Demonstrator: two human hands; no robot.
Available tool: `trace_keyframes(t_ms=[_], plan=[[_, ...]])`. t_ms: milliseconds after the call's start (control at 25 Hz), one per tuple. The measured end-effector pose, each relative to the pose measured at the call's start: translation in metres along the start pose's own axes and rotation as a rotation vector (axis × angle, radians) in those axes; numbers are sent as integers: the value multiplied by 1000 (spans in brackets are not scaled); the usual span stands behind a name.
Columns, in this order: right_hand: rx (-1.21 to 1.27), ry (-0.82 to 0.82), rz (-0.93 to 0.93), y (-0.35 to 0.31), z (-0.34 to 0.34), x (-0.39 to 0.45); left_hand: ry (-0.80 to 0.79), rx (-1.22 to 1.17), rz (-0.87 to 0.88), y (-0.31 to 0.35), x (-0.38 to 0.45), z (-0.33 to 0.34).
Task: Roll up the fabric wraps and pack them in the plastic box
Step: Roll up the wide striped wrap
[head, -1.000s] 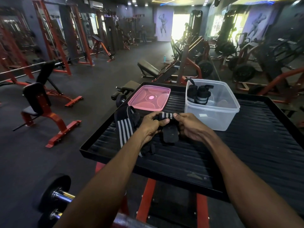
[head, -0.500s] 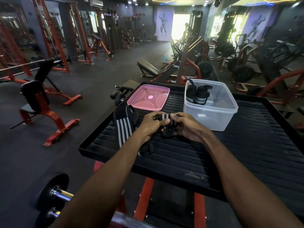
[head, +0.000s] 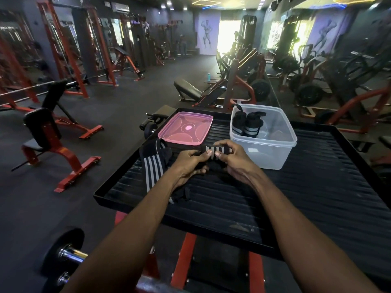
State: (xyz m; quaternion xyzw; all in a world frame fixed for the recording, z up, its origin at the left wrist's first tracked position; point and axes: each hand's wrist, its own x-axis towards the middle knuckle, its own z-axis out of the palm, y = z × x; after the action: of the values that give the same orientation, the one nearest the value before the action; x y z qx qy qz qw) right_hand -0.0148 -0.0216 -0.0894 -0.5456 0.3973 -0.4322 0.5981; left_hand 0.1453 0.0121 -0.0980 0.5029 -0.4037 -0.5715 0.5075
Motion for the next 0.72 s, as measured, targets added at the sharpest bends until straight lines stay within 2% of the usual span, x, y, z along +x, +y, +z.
trace_keyframes(t_ms=[240,400,480,600,720], plan=[[19,2,-108,4,4,-2,-34,-94,-18,6,-5,-1],[46,-6,-117,0,6,-2,46,-89,84,8,-5,1],[124,-18,-84,-3,8,-4,68,13,134,12,-6,0],[-19,37,-146,-3,10,-6,62,206,220,23,-11,0],[-162,142,-226,-5,12,-5,70,168,249,35,-15,7]])
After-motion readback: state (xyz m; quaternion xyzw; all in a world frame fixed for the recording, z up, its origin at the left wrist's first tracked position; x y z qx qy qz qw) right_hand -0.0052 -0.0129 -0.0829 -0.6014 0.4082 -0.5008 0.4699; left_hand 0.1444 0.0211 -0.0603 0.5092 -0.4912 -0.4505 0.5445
